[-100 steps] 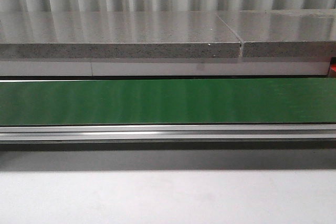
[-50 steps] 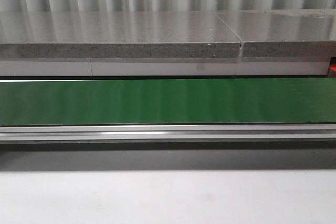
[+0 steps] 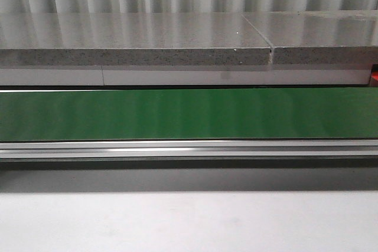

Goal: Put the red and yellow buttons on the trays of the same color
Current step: 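Grasp a red button by its black base with the left gripper, then carry the red button onto the green belt and open the left gripper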

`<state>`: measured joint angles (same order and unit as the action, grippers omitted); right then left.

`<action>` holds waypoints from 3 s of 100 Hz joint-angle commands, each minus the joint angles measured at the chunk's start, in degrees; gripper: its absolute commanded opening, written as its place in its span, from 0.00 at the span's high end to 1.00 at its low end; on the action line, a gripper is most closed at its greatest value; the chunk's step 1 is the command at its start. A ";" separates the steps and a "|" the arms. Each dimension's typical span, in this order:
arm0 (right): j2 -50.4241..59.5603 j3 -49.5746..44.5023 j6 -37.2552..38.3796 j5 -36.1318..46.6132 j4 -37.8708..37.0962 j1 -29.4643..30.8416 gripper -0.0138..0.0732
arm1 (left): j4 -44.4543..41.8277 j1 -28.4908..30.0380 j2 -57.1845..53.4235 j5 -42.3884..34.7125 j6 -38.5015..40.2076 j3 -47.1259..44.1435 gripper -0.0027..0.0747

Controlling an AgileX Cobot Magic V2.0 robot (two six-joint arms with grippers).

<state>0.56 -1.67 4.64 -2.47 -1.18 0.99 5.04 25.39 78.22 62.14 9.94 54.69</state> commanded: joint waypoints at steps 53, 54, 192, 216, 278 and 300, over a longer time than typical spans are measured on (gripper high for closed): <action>1.22 1.13 -0.48 4.33 -0.53 0.31 0.92 | 0.95 1.34 4.28 -7.36 -0.57 1.83 0.33; 1.22 1.13 -0.48 4.33 -0.53 0.31 0.92 | 0.95 1.44 4.28 -7.36 -0.57 1.83 0.33; 1.22 1.13 -0.48 4.33 -0.53 0.31 0.92 | 3.63 3.48 11.12 -15.55 -2.20 2.05 0.69; 1.22 1.13 -0.48 4.33 -0.53 0.31 0.92 | 3.63 3.48 10.86 -15.38 -2.20 2.05 0.74; 1.22 1.13 -0.48 4.33 -0.53 0.31 0.92 | 2.15 3.00 1.40 -2.29 -7.96 11.21 0.74; 1.22 1.13 -0.48 4.33 -0.53 0.31 0.92 | 2.15 -1.94 1.40 0.55 -8.11 16.76 0.74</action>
<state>0.56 -1.67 4.64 -2.47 -1.18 0.99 6.36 25.51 81.66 62.91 1.98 68.11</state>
